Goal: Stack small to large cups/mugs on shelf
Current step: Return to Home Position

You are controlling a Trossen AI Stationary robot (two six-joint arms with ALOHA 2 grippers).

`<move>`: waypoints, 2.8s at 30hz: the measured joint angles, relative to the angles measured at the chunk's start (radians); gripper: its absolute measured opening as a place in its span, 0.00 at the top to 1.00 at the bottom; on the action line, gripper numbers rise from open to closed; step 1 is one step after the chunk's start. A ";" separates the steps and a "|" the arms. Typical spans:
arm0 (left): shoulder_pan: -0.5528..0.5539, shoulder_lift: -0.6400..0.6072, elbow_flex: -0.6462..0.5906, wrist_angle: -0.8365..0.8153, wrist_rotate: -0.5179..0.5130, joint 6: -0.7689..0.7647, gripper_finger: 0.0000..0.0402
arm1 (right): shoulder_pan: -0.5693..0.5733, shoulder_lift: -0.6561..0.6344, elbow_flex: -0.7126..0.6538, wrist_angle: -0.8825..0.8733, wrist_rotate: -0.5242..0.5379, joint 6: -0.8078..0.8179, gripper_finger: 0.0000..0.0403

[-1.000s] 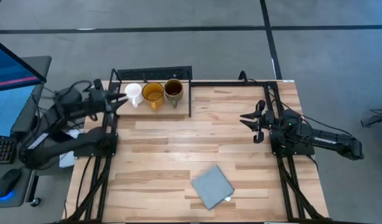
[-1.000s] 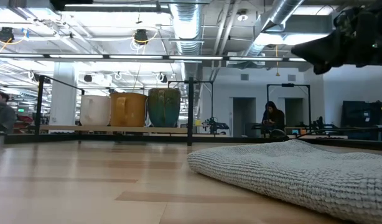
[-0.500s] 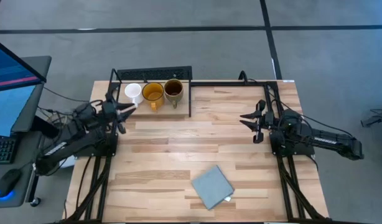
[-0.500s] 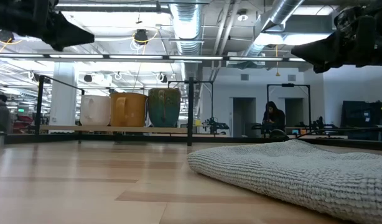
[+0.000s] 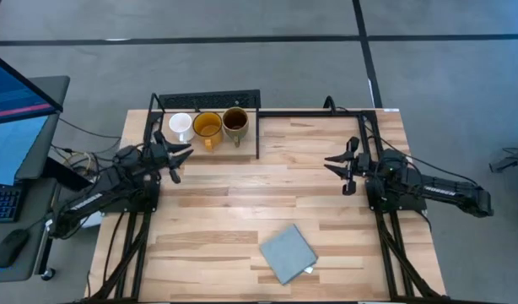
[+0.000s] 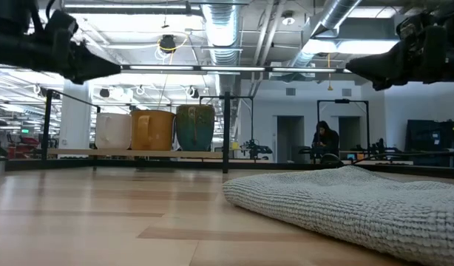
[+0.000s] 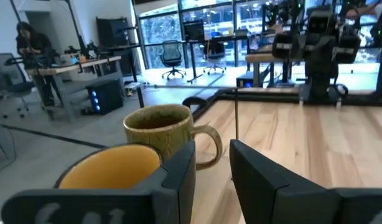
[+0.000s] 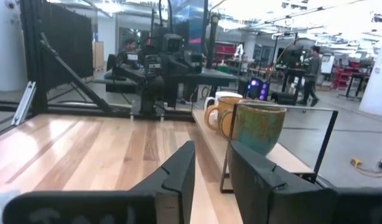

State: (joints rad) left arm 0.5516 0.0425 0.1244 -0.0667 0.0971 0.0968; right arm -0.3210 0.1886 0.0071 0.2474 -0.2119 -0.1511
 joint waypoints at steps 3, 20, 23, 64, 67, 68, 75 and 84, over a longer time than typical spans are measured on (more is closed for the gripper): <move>-0.009 0.000 -0.038 0.037 -0.001 0.004 0.77 | 0.000 0.000 0.000 0.015 0.000 -0.014 0.71; -0.012 0.000 -0.094 0.058 -0.039 -0.011 0.77 | 0.000 0.000 -0.001 0.035 0.000 -0.043 0.71; -0.012 0.000 -0.094 0.057 -0.037 -0.010 0.77 | 0.000 0.000 -0.001 0.024 0.000 -0.043 0.71; -0.014 0.003 -0.095 0.051 -0.034 -0.015 0.77 | 0.000 -0.085 -0.002 -0.219 0.113 -0.006 0.71; -0.014 0.003 -0.096 0.051 -0.034 -0.015 0.77 | 0.000 -0.085 -0.002 -0.219 0.113 -0.006 0.71; -0.014 0.003 -0.096 0.051 -0.034 -0.016 0.77 | 0.000 -0.085 -0.002 -0.219 0.113 -0.006 0.71; -0.014 0.003 -0.096 0.051 -0.034 -0.041 0.77 | 0.000 -0.085 -0.002 -0.219 0.113 -0.006 0.71; -0.014 0.003 -0.096 0.051 -0.034 -0.094 0.77 | 0.000 -0.084 -0.002 -0.219 0.113 -0.006 0.71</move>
State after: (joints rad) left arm 0.5379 0.0456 0.0288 -0.0158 0.0635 0.0032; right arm -0.3210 0.1043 0.0048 0.0284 -0.0994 -0.1570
